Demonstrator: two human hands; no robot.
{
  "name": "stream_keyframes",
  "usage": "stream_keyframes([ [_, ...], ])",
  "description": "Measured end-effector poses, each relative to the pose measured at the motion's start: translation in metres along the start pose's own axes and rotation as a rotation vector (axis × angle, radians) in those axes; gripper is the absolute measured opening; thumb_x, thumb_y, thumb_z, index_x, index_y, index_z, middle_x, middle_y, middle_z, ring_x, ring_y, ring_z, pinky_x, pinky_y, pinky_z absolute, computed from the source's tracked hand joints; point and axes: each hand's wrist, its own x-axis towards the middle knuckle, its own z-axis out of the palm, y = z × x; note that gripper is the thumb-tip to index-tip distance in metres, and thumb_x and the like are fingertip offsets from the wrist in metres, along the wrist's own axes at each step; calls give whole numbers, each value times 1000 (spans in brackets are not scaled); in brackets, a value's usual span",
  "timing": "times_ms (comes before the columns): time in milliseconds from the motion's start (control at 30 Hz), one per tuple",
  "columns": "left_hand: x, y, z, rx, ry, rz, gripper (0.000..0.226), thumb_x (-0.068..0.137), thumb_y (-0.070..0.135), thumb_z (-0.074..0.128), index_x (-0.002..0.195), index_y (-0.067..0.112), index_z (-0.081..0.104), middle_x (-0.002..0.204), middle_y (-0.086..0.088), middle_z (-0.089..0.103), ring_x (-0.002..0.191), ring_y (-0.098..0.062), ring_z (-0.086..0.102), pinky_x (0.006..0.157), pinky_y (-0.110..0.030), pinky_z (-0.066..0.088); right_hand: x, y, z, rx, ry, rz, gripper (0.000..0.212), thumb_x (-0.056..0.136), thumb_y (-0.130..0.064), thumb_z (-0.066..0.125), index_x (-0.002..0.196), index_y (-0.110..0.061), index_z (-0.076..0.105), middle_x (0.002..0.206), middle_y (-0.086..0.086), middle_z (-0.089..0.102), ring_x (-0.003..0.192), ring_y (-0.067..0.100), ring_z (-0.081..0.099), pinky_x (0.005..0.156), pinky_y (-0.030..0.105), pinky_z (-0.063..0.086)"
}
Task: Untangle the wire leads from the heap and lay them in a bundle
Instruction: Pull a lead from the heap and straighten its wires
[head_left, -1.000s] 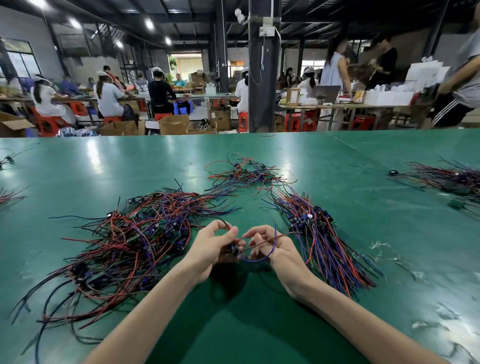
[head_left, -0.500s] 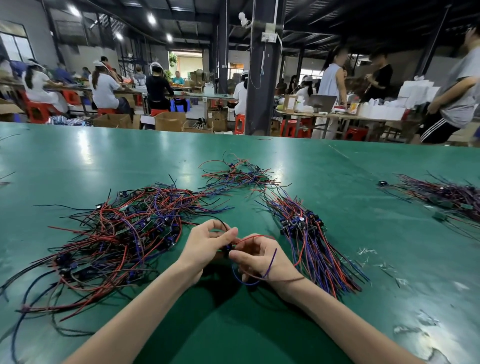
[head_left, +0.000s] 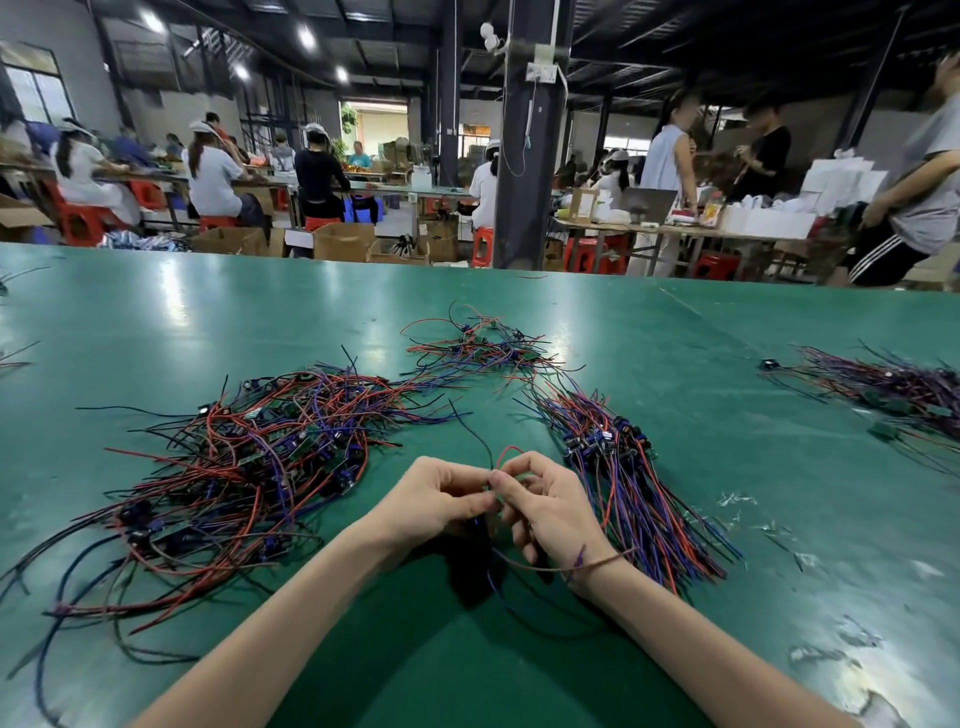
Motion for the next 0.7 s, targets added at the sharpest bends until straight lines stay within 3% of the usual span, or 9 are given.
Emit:
stream_keyframes([
  [133,2,4,1,50,120,38,9,86,4,64,88,6,72,70,-10,61,56,-10,46,52,-18,36,-1,-2,1,0,15,-27,18,90,-18,63,85,-9,48,53,5,50,31,13,40,30,17,31],
  [233,4,5,0,10,231,83,7,83,-1,65,87,3,70,67,1,69,58,-4,58,59,-15,49,-2,0,5,-29,-6,-25,27,84,-20,70,88,-10,46,54,5,52,31,16,41,31,19,31],
  [333,5,5,-1,-97,278,55,7,82,-1,66,85,5,70,73,-4,72,66,-9,65,68,-20,54,-3,2,9,-107,-68,-15,20,84,-13,70,90,-11,51,54,3,56,33,18,45,31,20,35],
  [467,5,4,0,-97,323,29,6,82,3,68,81,9,70,72,-4,71,66,-10,61,64,-20,48,-3,-1,11,-10,-131,40,6,89,-4,61,94,-2,58,46,-3,56,31,10,47,30,18,37],
  [700,6,4,-2,-181,371,-9,5,84,11,67,79,11,68,70,1,70,57,-5,57,56,-14,45,-5,-10,14,84,-150,98,5,91,3,55,86,0,57,59,10,51,32,8,49,31,18,41],
])
